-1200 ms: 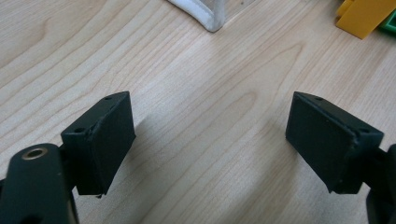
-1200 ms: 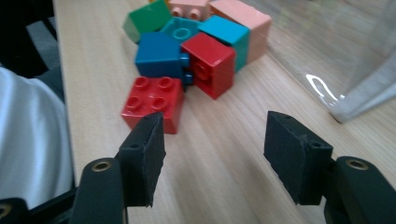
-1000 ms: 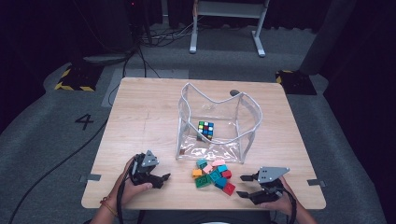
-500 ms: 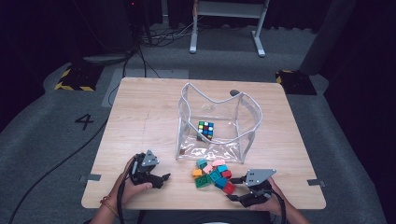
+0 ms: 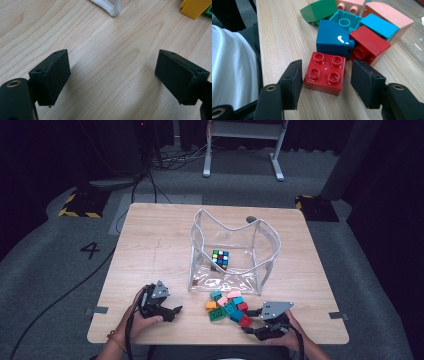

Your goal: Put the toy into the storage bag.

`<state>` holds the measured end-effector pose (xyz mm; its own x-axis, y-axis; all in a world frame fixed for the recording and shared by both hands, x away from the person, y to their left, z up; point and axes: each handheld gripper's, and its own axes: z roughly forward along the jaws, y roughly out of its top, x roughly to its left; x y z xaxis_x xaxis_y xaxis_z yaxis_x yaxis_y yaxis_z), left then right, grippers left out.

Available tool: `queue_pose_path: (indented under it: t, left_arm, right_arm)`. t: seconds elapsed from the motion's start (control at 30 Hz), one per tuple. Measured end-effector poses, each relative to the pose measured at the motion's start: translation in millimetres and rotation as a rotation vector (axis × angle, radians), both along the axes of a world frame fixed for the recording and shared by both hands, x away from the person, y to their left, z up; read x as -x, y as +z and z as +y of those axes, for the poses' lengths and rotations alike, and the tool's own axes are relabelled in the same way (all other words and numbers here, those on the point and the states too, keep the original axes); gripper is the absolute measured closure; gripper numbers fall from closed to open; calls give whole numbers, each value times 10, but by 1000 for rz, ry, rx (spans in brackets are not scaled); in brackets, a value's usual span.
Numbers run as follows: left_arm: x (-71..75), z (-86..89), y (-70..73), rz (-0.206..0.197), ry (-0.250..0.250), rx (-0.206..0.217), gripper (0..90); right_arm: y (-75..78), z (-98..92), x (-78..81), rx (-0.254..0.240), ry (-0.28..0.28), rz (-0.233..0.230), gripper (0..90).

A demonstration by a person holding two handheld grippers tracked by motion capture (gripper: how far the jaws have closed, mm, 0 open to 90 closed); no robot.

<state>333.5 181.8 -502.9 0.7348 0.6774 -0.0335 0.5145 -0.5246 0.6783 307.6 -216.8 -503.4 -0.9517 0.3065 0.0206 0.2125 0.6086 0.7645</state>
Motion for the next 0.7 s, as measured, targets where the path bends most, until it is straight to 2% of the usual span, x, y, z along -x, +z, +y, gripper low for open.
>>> queue_pose_path:
  t: [0.23,0.4,0.53,0.7]
  left_arm:
    - [2,-2,-1,2,2,3,131]
    - [0,0,0,0,0,0,131]
    - [1,-1,-2,3,1,4,131]
    - [1,-1,-1,2,1,3,131]
  right_arm:
    - [4,-32,4,0,-26,-10,573]
    - [4,-90,7,0,-33,-24,589]
    - [13,-189,-19,-2,-46,-17,589]
    - [47,-356,-74,-5,-87,-20,590]
